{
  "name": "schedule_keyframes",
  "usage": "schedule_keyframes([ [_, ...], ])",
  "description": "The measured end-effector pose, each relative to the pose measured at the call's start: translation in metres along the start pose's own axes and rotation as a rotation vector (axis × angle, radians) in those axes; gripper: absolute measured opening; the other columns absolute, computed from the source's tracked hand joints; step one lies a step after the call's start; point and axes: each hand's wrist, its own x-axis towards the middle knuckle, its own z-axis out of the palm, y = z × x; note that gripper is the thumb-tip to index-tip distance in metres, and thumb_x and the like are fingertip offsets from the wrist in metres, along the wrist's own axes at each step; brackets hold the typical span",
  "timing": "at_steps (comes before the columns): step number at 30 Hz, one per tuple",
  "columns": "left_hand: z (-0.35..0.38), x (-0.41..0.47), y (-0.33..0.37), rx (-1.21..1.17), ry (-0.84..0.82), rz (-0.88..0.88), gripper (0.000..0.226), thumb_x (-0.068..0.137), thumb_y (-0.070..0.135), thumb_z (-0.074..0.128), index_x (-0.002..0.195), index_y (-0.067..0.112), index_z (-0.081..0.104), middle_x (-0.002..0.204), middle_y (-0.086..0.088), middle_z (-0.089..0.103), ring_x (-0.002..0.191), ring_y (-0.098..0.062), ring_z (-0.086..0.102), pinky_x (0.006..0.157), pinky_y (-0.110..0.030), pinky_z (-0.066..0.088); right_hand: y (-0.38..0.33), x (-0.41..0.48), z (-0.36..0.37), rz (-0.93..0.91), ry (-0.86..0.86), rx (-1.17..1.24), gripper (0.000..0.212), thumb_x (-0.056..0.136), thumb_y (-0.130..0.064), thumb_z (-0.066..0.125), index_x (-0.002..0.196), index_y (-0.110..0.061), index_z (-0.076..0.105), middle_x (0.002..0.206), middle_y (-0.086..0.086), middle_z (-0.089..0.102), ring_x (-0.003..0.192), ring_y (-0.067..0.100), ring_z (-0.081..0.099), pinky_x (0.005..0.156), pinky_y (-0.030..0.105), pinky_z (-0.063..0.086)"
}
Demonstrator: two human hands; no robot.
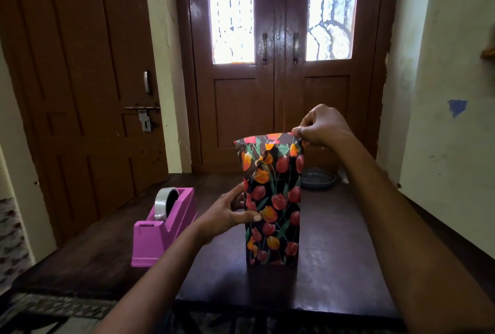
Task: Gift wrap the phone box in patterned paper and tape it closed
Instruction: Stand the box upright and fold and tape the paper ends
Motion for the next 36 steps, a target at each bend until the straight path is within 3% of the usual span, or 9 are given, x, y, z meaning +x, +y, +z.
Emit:
schedule_keyframes([
  [6,0.001,0.002,-0.007,-0.004,0.018,0.004,0.061,0.083,0.007,0.065,0.129,0.036,0.039,0.120,0.009,0.057,0.102,0.007,0.059,0.075,-0.012,0.050,0.000,0.007,0.015,0.075,0.225,0.147,0.022,0.083,-0.032,0.067,0.075,-0.011,0.068,0.080,0.009,0.071,0.079,0.023,0.068,0.077,0.039,0.056],
  [9,-0.001,0.005,-0.007,0.024,-0.003,-0.007,0.059,0.083,0.008,0.065,0.127,0.038,0.039,0.118,0.010,0.058,0.103,0.007,0.059,0.075,-0.013,0.051,-0.011,0.003,-0.001,0.158,-0.010,0.006,0.044,0.080,-0.052,0.064,0.077,-0.008,0.064,0.071,0.007,0.068,0.066,0.019,0.066,0.074,0.034,0.056],
  [13,-0.005,0.007,-0.003,0.051,-0.031,-0.028,0.062,0.083,0.007,0.066,0.128,0.038,0.037,0.114,0.015,0.057,0.097,0.012,0.058,0.070,-0.008,0.049,-0.025,-0.005,-0.010,0.228,-0.220,-0.119,0.012,0.079,-0.013,0.067,0.085,-0.002,0.067,0.070,0.008,0.064,0.056,0.013,0.056,0.061,0.026,0.049],
  [18,-0.017,0.004,-0.002,0.092,-0.010,-0.033,0.070,0.079,0.014,0.070,0.136,0.033,0.035,0.120,0.006,0.059,0.107,-0.002,0.058,0.075,-0.014,0.050,-0.019,-0.011,0.001,0.148,-0.068,-0.223,0.017,0.076,-0.011,0.060,0.092,-0.008,0.064,0.091,0.009,0.067,0.083,0.019,0.063,0.074,0.034,0.054],
  [23,-0.020,0.002,-0.009,0.089,0.021,-0.040,0.070,0.079,0.016,0.071,0.138,0.032,0.035,0.121,0.007,0.059,0.108,0.000,0.058,0.079,-0.015,0.050,-0.046,-0.009,-0.002,-0.065,0.295,-0.228,0.029,0.086,-0.036,0.057,0.093,-0.009,0.067,0.094,0.009,0.067,0.090,0.026,0.063,0.074,0.030,0.044],
  [25,-0.020,0.004,-0.011,0.092,0.016,-0.044,0.071,0.080,0.014,0.070,0.138,0.032,0.034,0.119,0.008,0.059,0.107,0.002,0.058,0.078,-0.014,0.050,-0.072,-0.013,0.005,-0.166,0.102,-0.132,0.045,0.087,-0.051,0.053,0.079,-0.008,0.065,0.077,0.005,0.063,0.073,0.019,0.059,0.070,0.027,0.042],
  [28,-0.018,0.004,-0.007,0.094,0.021,-0.052,0.068,0.082,0.012,0.068,0.134,0.038,0.032,0.112,0.015,0.056,0.102,0.003,0.056,0.070,-0.009,0.049,-0.106,-0.015,0.034,-0.146,-0.167,-0.426,0.054,0.083,-0.065,0.048,0.074,-0.012,0.053,0.073,-0.001,0.051,0.073,0.014,0.053,0.066,0.025,0.039],
  [31,-0.018,0.002,-0.011,0.079,0.043,-0.052,0.068,0.083,0.010,0.067,0.130,0.040,0.027,0.105,0.022,0.051,0.090,0.012,0.054,0.066,-0.005,0.046,-0.118,-0.007,0.047,-0.167,-0.178,-0.620,0.034,0.085,-0.043,0.062,0.106,-0.017,0.059,0.093,0.000,0.054,0.093,0.016,0.056,0.072,0.027,0.038],
  [36,-0.019,0.003,-0.014,0.041,0.022,-0.039,0.072,0.078,0.021,0.074,0.135,0.044,0.036,0.127,0.004,0.056,0.119,-0.012,0.051,0.086,-0.022,0.047,-0.117,-0.001,0.042,-0.205,-0.274,-0.568,0.021,0.084,-0.039,0.064,0.089,-0.021,0.052,0.094,-0.002,0.053,0.090,0.017,0.050,0.071,0.030,0.037],
])
